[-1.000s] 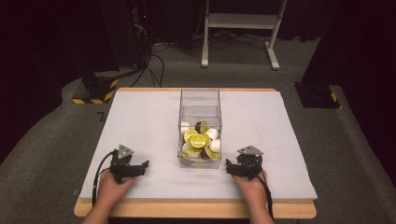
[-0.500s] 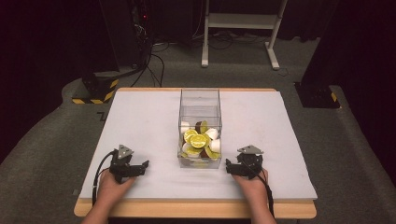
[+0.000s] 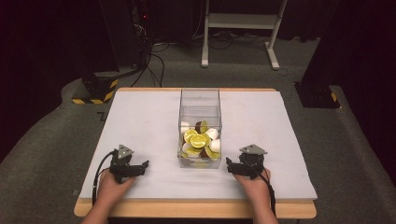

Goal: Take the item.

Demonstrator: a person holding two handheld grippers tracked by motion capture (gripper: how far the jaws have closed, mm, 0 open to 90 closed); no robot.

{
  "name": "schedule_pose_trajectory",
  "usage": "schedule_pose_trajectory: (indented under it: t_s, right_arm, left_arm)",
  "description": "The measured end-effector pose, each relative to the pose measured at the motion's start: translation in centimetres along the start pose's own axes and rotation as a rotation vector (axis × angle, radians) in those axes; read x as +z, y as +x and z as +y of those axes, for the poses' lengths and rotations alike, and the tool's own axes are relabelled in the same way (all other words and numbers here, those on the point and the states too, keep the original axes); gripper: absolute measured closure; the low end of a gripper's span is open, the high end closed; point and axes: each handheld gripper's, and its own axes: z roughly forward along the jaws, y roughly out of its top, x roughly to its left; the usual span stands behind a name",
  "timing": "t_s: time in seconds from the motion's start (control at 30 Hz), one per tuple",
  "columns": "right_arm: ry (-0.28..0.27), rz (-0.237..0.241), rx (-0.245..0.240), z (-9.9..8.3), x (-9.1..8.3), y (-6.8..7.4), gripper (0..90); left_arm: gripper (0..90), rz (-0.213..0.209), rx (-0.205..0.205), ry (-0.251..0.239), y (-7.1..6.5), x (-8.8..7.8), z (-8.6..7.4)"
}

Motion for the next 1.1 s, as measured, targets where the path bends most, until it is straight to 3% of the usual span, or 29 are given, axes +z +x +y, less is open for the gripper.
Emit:
schedule_pose_trajectory:
  t_s: [0.6,1.1]
  right_arm:
    - [-0.046,0.025,0.006,0.5,-1.0,-0.2,10.0]
    - [-0.072,0.016,0.017,1.0,-2.0,-0.3,12.7]
  left_arm:
    - [14.4,0.0,-0.004,-0.005,0.0,0.0,0.0]
    - [14.4,0.0,-0.004,-0.005,0.0,0.0,0.0]
